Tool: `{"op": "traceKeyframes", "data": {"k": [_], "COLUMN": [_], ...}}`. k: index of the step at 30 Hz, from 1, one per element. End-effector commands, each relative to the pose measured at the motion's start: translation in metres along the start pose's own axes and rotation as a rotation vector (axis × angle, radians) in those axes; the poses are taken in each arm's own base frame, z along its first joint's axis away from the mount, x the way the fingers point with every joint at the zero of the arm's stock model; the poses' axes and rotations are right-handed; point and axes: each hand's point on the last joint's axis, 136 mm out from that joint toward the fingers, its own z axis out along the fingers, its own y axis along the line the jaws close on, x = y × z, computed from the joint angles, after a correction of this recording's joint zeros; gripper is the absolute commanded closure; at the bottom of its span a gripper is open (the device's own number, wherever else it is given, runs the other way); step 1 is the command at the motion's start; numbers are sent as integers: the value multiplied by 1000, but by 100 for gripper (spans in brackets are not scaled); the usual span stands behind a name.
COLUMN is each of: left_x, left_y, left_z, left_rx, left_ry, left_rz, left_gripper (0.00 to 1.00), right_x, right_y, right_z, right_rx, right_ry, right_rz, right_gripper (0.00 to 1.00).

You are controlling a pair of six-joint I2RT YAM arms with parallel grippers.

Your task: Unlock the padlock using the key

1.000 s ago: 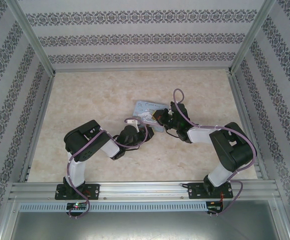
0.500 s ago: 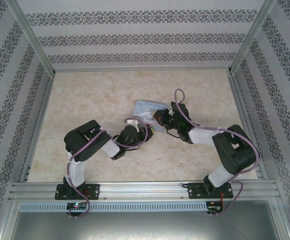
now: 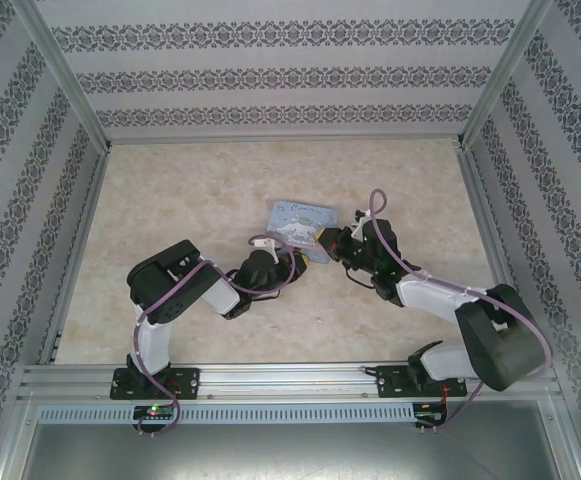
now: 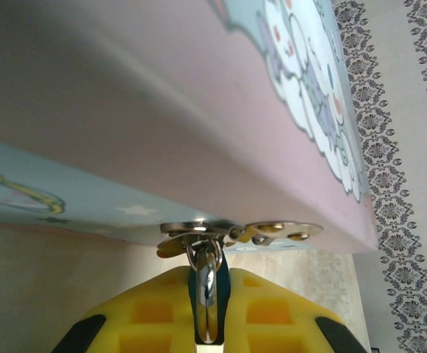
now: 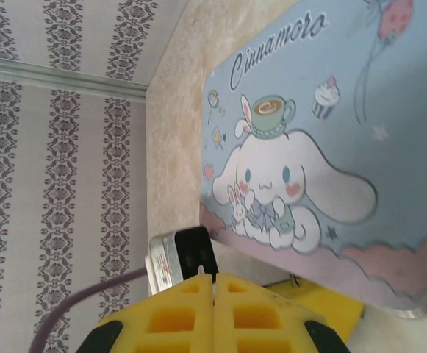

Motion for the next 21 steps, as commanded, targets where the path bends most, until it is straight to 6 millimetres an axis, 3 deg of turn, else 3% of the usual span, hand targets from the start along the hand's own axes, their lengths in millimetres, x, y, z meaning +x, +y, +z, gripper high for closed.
{"op": "traceKeyframes", "data": {"k": [1, 4, 7, 13, 21], "left_x": [-6, -13, -20, -29, -38], "left_y": [5, 6, 6, -10, -35], "left_z": [-7, -11, -17, -26, -35], "left_rx": [-32, -33, -24, 44, 122], "left_ry": [8, 5, 0, 22, 66], "left_rz": [-63, -83, -109, -123, -163], "left_gripper": [100, 100, 100, 100, 100], "right_x": [10, 16, 25, 31, 43], "right_y": [-5, -12, -30, -48, -41], "right_z": [-12, -20, -27, -35, -30], "right_rx": [-1, 13, 68, 120, 92], "right_ry": [-3, -25, -29, -65, -39], "right_rz": [5, 11, 30, 82, 97], "right_gripper": [100, 100, 100, 100, 100]}}
